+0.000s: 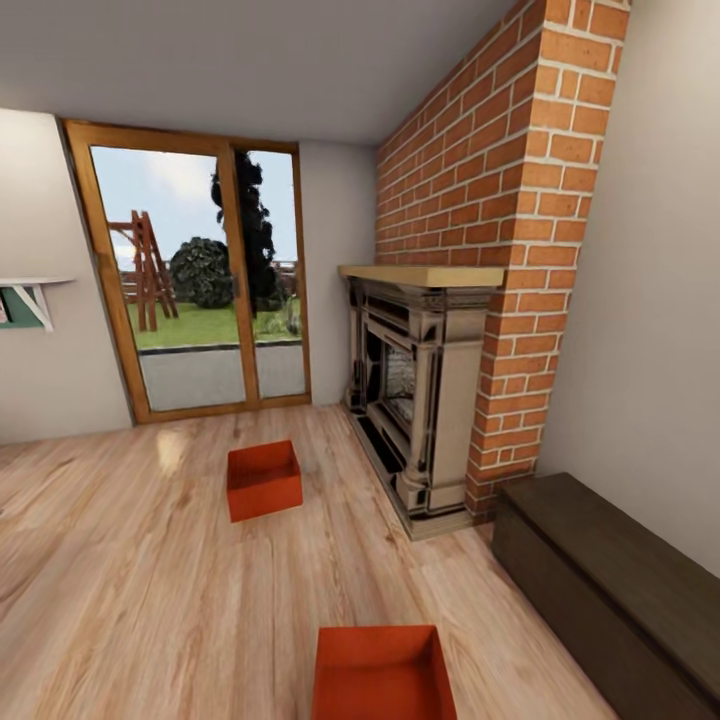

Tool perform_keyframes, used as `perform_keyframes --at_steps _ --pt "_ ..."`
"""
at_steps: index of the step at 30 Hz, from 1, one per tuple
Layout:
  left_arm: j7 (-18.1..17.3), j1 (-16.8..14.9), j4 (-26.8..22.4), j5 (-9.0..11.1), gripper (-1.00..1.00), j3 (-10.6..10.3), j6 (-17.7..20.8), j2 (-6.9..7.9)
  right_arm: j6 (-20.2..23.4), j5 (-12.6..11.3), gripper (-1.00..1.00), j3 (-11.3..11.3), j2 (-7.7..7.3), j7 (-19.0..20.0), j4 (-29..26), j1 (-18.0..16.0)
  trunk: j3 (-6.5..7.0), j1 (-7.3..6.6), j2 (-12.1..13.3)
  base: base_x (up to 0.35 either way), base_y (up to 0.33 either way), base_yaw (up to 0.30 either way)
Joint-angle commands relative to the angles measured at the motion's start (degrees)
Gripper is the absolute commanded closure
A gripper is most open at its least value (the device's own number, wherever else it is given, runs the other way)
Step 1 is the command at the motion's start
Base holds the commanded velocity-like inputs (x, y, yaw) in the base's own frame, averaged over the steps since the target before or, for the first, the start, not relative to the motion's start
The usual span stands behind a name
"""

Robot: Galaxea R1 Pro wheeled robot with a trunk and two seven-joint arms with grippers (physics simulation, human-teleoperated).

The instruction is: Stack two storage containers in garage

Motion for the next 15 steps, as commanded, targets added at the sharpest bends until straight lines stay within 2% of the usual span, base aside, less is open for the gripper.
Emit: perform_keyframes --at_steps 1,5,9,15 --pt "0.03 0.00 -0.10 0.13 -1.00 0.22 0.28 -0.01 -0.14 0.29 -1.00 0.24 0.03 -0.24 0.08 -0.05 -0.07 0.03 -0.03 0.267 0.000 0.000" --pt "0.05 0.00 -0.11 0.10 -1.00 0.21 0.28 -0.01 -0.14 0.26 -1.00 0.24 0.10 -0.18 0.08 -0.05 -0.07 0.03 -0.03 0.127 0.000 -0.019" --pt "0.10 0.00 -0.11 0.08 -1.00 0.22 0.28 -0.01 -0.14 0.27 -1.00 0.24 0.17 -0.16 0.08 -0.05 -0.07 0.03 -0.03 0.017 0.000 -0.137" --pt "0.08 0.00 -0.12 0.06 -1.00 0.22 0.28 -0.09 -0.14 0.29 -1.00 0.24 0.15 -0.15 0.08 -0.05 -0.07 0.03 -0.03 0.002 0.000 -0.032"
